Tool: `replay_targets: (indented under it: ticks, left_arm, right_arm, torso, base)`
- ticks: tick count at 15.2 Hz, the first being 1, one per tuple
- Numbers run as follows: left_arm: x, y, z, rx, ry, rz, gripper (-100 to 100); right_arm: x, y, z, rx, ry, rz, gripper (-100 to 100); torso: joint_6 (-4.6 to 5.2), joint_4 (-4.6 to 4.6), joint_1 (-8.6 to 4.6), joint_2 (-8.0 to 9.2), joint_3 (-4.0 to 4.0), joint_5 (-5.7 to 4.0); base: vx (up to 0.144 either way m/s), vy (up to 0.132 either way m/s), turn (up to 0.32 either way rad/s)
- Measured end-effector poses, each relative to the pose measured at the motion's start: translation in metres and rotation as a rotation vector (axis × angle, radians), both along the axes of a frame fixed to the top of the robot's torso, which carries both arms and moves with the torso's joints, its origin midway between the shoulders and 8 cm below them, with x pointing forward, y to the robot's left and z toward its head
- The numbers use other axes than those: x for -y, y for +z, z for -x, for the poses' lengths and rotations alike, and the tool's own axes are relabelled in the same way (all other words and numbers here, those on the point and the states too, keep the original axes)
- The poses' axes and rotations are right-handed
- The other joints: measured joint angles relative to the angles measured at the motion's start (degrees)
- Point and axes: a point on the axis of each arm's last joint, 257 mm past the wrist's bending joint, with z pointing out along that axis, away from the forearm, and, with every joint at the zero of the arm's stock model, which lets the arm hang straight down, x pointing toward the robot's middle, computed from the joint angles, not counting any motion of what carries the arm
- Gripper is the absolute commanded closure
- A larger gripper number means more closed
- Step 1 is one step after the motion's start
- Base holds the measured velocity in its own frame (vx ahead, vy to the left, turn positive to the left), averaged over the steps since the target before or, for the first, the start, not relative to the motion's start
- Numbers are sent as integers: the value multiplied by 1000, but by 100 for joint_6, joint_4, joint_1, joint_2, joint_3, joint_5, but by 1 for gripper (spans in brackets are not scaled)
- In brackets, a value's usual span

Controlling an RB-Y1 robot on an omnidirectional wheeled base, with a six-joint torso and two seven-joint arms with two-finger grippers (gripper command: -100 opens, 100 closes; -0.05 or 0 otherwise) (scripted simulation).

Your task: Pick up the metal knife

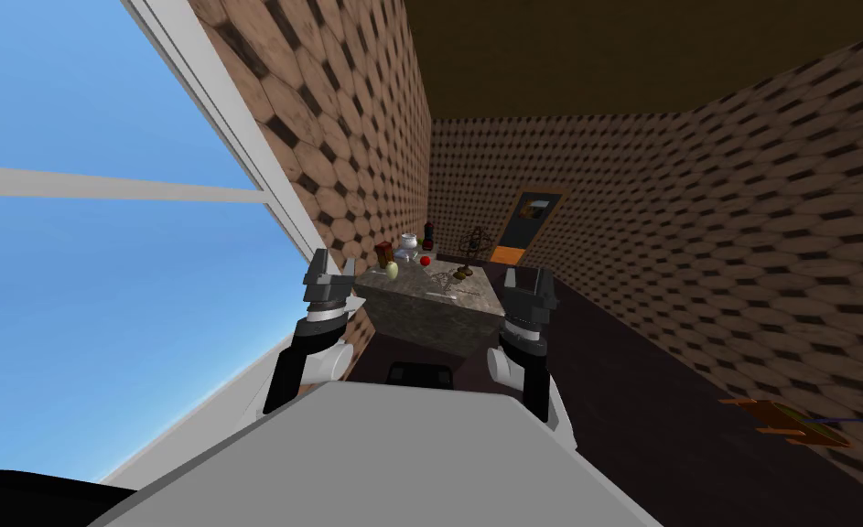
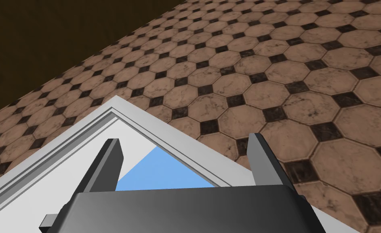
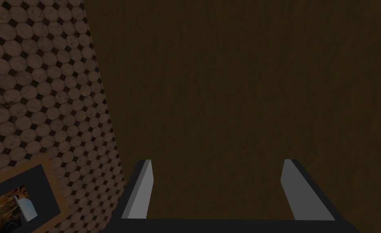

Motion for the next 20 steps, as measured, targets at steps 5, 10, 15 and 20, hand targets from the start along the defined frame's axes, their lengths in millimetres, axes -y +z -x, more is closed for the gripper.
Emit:
replay_targets:
  ticks: [5, 10, 15, 20]
  left_arm:
    - [0, 0, 0, 0, 0, 0, 0]
    - [0, 0, 0, 0, 0, 0, 0]
    - [0, 0, 0, 0, 0, 0, 0]
    - [0, 0, 0, 0, 0, 0, 0]
  right_arm:
    - [-14, -7, -4, -31, 32, 92, -100]
    - [-29, -22, -9, -76, 66, 202, -100]
    - [-45, -45, -16, -138, 103, 340, -100]
    - [-59, -73, -20, -200, 142, 478, -100]
  torso:
    - [-1, -1, 5, -5, -3, 1]
    - [-1, -2, 11, -9, -5, 2]
    - [-2, -3, 13, -13, -7, 3]
    - [-2, -3, 11, -11, -7, 3]
  base:
    - [13, 15, 48]
    - [19, 27, 73]
    - [29, 32, 98]
    - [27, 31, 91]
